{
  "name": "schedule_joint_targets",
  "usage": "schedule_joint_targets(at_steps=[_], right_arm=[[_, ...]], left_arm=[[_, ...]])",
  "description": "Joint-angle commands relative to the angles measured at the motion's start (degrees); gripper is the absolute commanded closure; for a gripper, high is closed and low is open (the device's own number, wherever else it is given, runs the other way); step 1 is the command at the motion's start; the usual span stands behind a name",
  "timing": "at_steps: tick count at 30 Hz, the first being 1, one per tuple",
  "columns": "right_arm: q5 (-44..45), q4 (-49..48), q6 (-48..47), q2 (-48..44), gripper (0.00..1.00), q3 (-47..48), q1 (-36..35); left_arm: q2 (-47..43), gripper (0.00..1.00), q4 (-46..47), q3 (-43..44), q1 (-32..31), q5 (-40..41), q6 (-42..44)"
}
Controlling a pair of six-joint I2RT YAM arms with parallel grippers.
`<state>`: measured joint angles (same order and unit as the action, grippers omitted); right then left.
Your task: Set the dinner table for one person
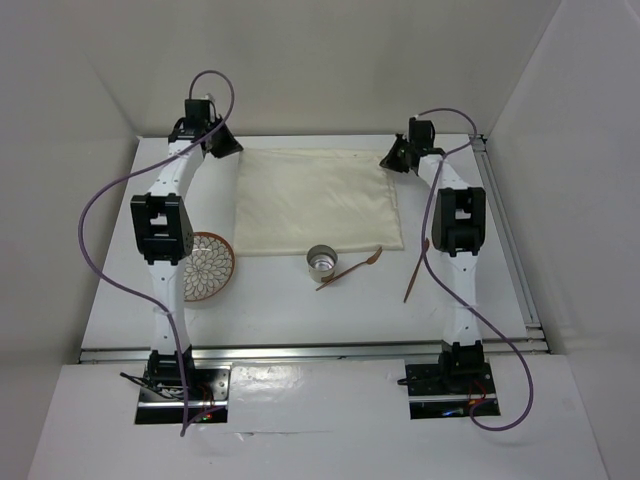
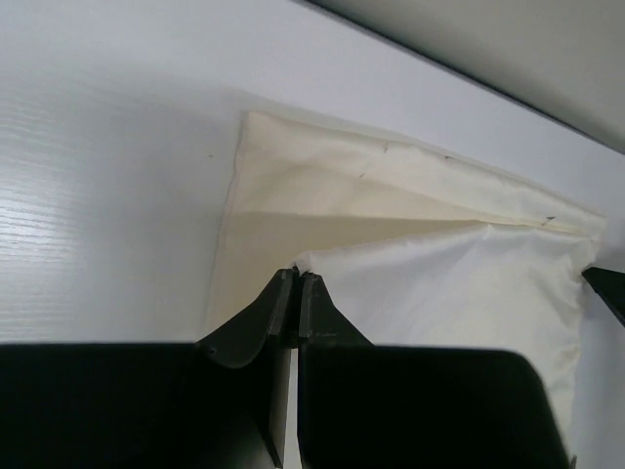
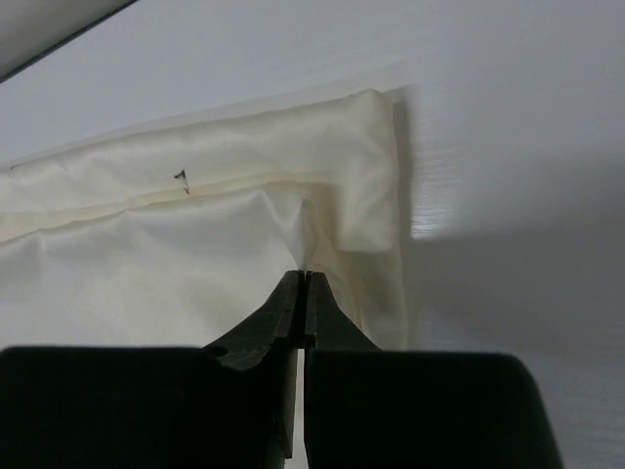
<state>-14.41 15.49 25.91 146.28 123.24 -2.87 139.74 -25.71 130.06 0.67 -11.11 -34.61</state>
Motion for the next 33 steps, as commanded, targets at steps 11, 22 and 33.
schedule_joint_targets(at_steps=[11, 22, 33], right_arm=[[5.8, -9.9, 2.4, -14.8, 1.0, -6.2, -0.6], [1.1, 0.5, -1.4, -0.3, 0.49, 12.2, -0.6], [-1.3, 0.5, -1.4, 3.2, 0.37, 9.6, -0.6]], left_arm=[[-5.7, 1.0, 3.0, 2.5, 0.2, -3.5, 1.7], [-4.7, 1.0, 4.1, 2.9, 0.2, -6.4, 1.0], [-4.1, 1.0, 4.6, 2.9, 0.2, -6.9, 1.0]])
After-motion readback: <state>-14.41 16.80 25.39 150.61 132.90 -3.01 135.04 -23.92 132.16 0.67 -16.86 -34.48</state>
